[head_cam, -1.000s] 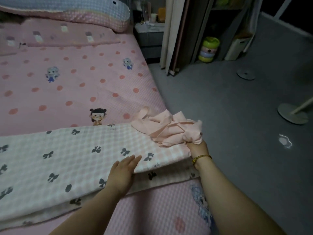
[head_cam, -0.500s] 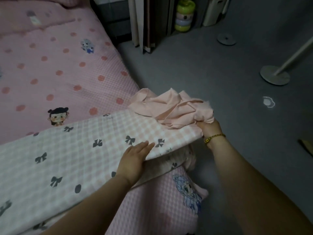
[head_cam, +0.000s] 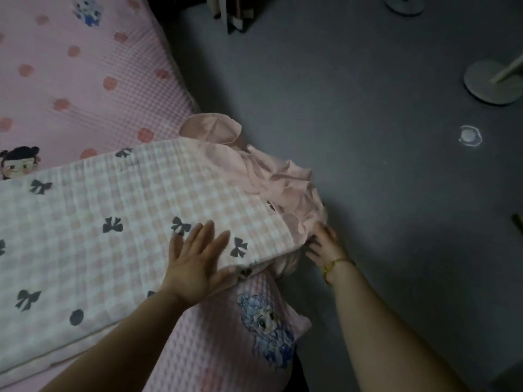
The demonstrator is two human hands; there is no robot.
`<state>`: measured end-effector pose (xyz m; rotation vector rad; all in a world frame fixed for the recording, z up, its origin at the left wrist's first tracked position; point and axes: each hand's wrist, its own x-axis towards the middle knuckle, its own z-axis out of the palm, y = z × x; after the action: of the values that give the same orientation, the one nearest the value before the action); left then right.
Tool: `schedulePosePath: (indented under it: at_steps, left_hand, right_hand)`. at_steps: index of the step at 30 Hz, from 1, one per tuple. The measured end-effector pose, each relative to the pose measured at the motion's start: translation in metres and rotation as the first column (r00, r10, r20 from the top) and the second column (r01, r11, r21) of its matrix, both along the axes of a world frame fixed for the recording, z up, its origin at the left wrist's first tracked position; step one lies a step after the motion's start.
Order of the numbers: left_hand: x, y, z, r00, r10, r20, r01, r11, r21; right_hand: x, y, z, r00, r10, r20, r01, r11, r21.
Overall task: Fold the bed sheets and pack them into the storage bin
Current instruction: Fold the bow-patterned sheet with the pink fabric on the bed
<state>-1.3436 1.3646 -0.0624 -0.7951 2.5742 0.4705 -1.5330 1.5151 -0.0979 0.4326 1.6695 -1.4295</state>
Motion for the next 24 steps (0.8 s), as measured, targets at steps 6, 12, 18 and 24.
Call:
schedulePosePath:
  at_steps: [6,12,18,24]
  left_hand:
    - [-0.034,-0.02,-0.036,0.998,0.041,0.037,-0.037,0.993,-0.111]
    - [-0.057,-0.038,-0.067,0.998,-0.023,0.061,0.034,0.98,-0.194]
    - [-0.069,-0.049,-0.083,0.992,-0.112,0.065,0.125,0.959,-0.253]
    - [-0.068,-0.046,-0.086,0.996,-0.086,0.011,0.086,0.973,-0.216]
  right_hand:
    - [0.037,0.035,-0.082,0.987,0.03,0.16,-0.086,0.93,0.358]
    - [0.038,0.028,-0.137,0.983,0.033,0.182,-0.068,0.979,0.192]
    - [0.045,0.006,-0.17,0.877,0.454,0.156,-0.466,0.883,0.052]
    - [-0.003,0.049,-0.171,0.902,0.371,-0.22,-0.258,0.874,0.412]
